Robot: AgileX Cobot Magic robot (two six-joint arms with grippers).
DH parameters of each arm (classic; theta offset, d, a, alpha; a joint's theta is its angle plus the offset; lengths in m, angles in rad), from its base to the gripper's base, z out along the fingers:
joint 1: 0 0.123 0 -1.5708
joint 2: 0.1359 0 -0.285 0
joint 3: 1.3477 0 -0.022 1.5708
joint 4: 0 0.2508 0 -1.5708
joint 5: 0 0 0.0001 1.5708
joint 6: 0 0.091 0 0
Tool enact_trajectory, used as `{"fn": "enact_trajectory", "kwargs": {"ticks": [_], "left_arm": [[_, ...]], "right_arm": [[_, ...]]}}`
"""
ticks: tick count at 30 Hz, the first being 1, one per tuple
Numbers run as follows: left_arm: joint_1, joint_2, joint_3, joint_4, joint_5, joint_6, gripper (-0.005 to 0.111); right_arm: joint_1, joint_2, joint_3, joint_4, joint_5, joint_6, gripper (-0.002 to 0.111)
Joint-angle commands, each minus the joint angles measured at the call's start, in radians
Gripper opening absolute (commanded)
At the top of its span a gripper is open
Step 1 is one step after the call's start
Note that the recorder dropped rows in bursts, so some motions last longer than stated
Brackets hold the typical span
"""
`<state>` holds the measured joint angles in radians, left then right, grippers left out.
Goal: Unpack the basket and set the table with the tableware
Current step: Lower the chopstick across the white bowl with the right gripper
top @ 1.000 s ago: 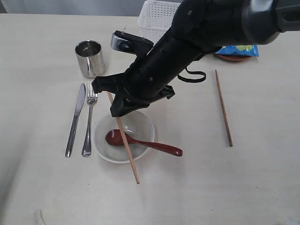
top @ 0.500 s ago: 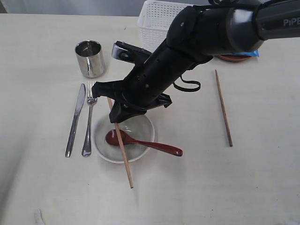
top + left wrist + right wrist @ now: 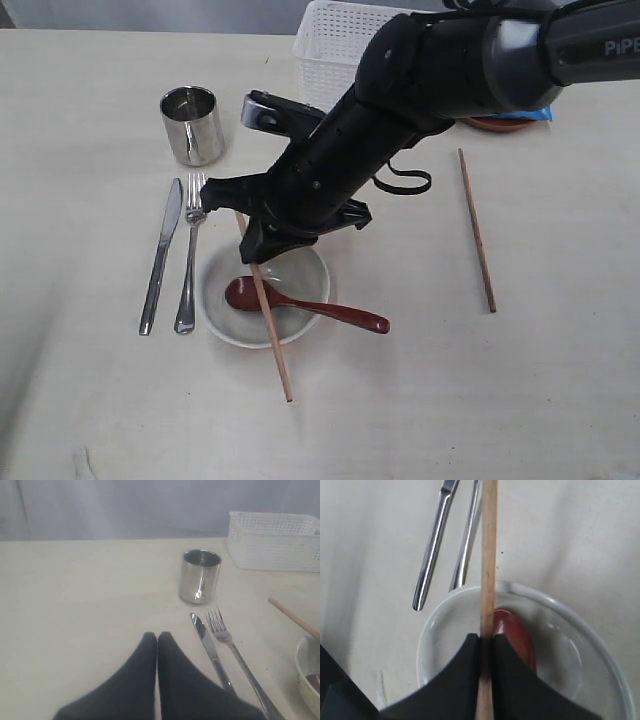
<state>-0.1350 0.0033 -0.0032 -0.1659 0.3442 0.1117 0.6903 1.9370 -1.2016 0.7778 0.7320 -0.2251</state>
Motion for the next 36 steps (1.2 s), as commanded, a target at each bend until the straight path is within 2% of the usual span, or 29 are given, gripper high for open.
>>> {"fn": "enact_trajectory", "kwargs": {"ticks": [1,19,29,36], "left_arm": [[-0.008,-0.003,0.003,-0.001,-0.002,-0.001,0.0],[-0.008,-0.003,0.003,-0.001,-0.002,-0.001,0.0],[-0.008,-0.003,0.003,-0.001,-0.002,-0.001,0.0],[-0.008,-0.003,0.003,-0.001,-0.002,-0.003,0.0]], "right_arm": [[0.0,0.001,0.004,-0.094,-0.015,0.068,-0.001],[0.0,-0.025,0.004,-0.108,0.016,0.068,-0.001],[0.0,-0.037,0.004,-0.201,0.029,0.127,-0.001],[0.0,-0.037,0.004,-0.201,-0.016,0.126,0.0]]}}
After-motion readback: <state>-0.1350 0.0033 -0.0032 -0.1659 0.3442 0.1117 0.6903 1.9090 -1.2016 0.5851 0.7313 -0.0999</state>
